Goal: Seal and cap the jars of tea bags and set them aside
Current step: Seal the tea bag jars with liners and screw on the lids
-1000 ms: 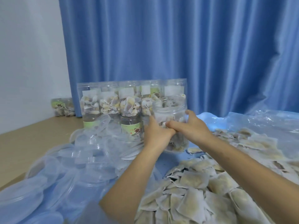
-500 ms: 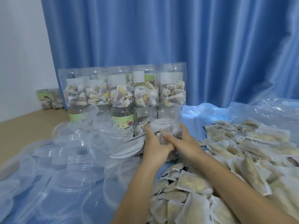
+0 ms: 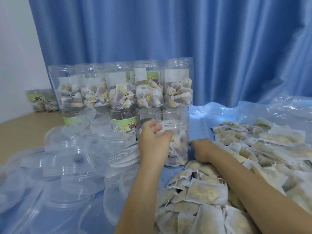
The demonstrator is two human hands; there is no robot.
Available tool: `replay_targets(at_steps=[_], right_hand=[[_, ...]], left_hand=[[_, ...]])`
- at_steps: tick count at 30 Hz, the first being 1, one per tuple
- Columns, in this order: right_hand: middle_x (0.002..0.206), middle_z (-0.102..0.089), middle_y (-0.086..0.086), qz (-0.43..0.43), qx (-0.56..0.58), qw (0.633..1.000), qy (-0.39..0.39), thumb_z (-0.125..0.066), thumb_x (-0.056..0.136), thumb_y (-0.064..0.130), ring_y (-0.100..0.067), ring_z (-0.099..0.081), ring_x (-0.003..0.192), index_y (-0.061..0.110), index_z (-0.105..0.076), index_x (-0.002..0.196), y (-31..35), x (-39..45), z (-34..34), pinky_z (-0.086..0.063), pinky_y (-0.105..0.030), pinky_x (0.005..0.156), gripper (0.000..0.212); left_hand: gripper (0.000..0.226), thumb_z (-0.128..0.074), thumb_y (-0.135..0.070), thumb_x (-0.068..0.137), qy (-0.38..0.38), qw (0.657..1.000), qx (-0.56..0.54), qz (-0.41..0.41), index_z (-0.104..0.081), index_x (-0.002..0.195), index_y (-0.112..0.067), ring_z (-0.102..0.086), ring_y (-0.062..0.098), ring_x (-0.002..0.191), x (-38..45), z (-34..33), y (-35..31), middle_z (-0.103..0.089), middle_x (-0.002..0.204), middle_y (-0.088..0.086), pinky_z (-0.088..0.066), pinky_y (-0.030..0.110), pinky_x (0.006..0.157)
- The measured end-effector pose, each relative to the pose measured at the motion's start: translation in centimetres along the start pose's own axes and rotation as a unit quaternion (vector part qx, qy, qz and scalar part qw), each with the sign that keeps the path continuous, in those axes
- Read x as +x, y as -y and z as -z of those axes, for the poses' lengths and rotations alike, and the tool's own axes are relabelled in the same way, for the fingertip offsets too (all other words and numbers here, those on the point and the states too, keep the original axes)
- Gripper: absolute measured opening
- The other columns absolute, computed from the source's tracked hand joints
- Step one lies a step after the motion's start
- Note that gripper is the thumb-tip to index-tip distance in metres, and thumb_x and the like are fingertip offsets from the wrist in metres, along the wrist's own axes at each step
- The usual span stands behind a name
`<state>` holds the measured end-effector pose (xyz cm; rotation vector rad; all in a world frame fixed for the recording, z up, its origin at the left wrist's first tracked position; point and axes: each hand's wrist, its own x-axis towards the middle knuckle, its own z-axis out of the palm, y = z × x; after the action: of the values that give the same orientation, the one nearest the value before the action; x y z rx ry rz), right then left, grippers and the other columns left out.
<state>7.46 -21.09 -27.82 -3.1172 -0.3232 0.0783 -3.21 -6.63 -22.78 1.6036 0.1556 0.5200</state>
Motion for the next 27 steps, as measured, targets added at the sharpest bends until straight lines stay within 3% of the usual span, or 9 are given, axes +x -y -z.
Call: replay_targets(at_steps=[7, 9, 11, 13, 15, 17, 21, 24, 27], right_hand=[[0.111, -0.065, -0.01, -0.024, 0.126, 0.981, -0.146, -0.05, 0.091, 0.01, -0.026, -0.06, 0.103, 0.013, -0.064, 0.115, 0.6, -2.3, 1.5, -0.049, -0.028, 0.086, 0.028], [0.088, -0.071, -0.002, -0.03, 0.276, 0.918, -0.282, -0.052, 0.091, 0.017, -0.019, -0.063, 0.085, 0.016, -0.064, 0.102, 1.1, -3.7, 2.9, -0.045, -0.018, 0.076, 0.017], [0.072, -0.064, 0.015, -0.012, 0.416, 0.8, -0.432, -0.056, 0.09, 0.02, -0.004, -0.059, 0.069, 0.023, -0.059, 0.092, 2.0, -5.1, 4.6, -0.037, -0.002, 0.063, 0.005], [0.075, -0.062, 0.021, 0.03, 0.513, 0.7, -0.496, -0.059, 0.089, 0.022, 0.004, -0.061, 0.068, 0.024, -0.059, 0.091, 3.0, -5.8, 6.2, -0.039, 0.0, 0.063, 0.003], [0.081, -0.064, 0.018, 0.068, 0.562, 0.656, -0.499, -0.06, 0.09, 0.02, 0.002, -0.064, 0.072, 0.025, -0.058, 0.091, 4.2, -5.7, 7.4, -0.043, -0.004, 0.064, 0.005], [0.084, -0.066, 0.013, 0.085, 0.548, 0.688, -0.468, -0.059, 0.091, 0.021, -0.009, -0.067, 0.08, 0.023, -0.06, 0.094, 4.8, -5.2, 8.2, -0.043, -0.005, 0.069, 0.003], [0.099, -0.067, -0.01, 0.098, 0.283, 0.893, -0.336, -0.051, 0.096, 0.029, -0.029, -0.058, 0.104, 0.008, -0.071, 0.093, 5.2, -3.9, 7.4, -0.036, -0.021, 0.083, 0.03], [0.107, -0.065, -0.019, 0.182, 0.209, 0.862, -0.425, -0.059, 0.092, 0.015, -0.039, -0.055, 0.108, 0.004, -0.074, 0.092, 6.6, -4.6, 6.9, -0.039, -0.036, 0.092, 0.019], [0.093, -0.07, -0.014, 0.318, 0.168, 0.817, -0.45, -0.065, 0.083, 0.004, -0.036, -0.063, 0.09, 0.001, -0.074, 0.092, 8.4, -4.6, 6.7, -0.052, -0.04, 0.078, 0.013]], left_hand=[[0.027, -0.065, -0.005, 0.079, -0.015, 0.999, -0.043, 0.005, -0.052, 0.092, -0.026, -0.064, 0.019, 0.084, 0.3, 1.0, -0.8, -0.066, 0.105, 0.0, -0.052, 0.036, 0.086], [0.026, -0.066, -0.005, 0.078, -0.031, 0.998, -0.055, 0.001, -0.055, 0.089, -0.025, -0.066, 0.02, 0.088, 0.6, 1.6, -1.0, -0.067, 0.1, -0.001, -0.051, 0.037, 0.09], [0.024, -0.067, -0.005, 0.078, -0.043, 0.998, -0.052, -0.004, -0.057, 0.087, -0.025, -0.066, 0.023, 0.094, 0.8, 2.2, -1.2, -0.068, 0.094, -0.003, -0.051, 0.039, 0.092], [0.023, -0.067, -0.004, 0.078, -0.055, 0.997, -0.054, -0.004, -0.058, 0.086, -0.024, -0.067, 0.023, 0.092, 0.9, 2.8, -1.3, -0.068, 0.092, -0.002, -0.051, 0.039, 0.092], [0.022, -0.066, -0.003, 0.079, -0.068, 0.996, -0.056, -0.004, -0.06, 0.085, -0.023, -0.066, 0.022, 0.085, 1.1, 3.5, -1.4, -0.068, 0.093, 0.002, -0.051, 0.039, 0.092], [0.023, -0.062, 0.001, 0.08, -0.081, 0.995, -0.063, -0.004, -0.06, 0.083, -0.022, -0.065, 0.022, 0.081, 1.3, 4.1, -1.3, -0.067, 0.092, 0.007, -0.052, 0.038, 0.09], [0.022, -0.058, 0.002, 0.083, -0.107, 0.991, -0.077, -0.003, -0.062, 0.08, -0.02, -0.063, 0.017, 0.07, 1.8, 5.5, -1.2, -0.065, 0.079, 0.003, -0.054, 0.031, 0.08], [0.024, -0.058, 0.0, 0.084, -0.142, 0.988, -0.066, -0.009, -0.062, 0.077, -0.022, -0.064, 0.019, 0.075, 2.3, 6.7, -0.9, -0.064, 0.078, 0.0, -0.053, 0.032, 0.081], [0.027, -0.057, -0.001, 0.084, -0.177, 0.984, -0.021, -0.015, -0.06, 0.075, -0.027, -0.065, 0.026, 0.093, 2.6, 7.3, -0.5, -0.065, 0.083, -0.004, -0.051, 0.04, 0.091]])
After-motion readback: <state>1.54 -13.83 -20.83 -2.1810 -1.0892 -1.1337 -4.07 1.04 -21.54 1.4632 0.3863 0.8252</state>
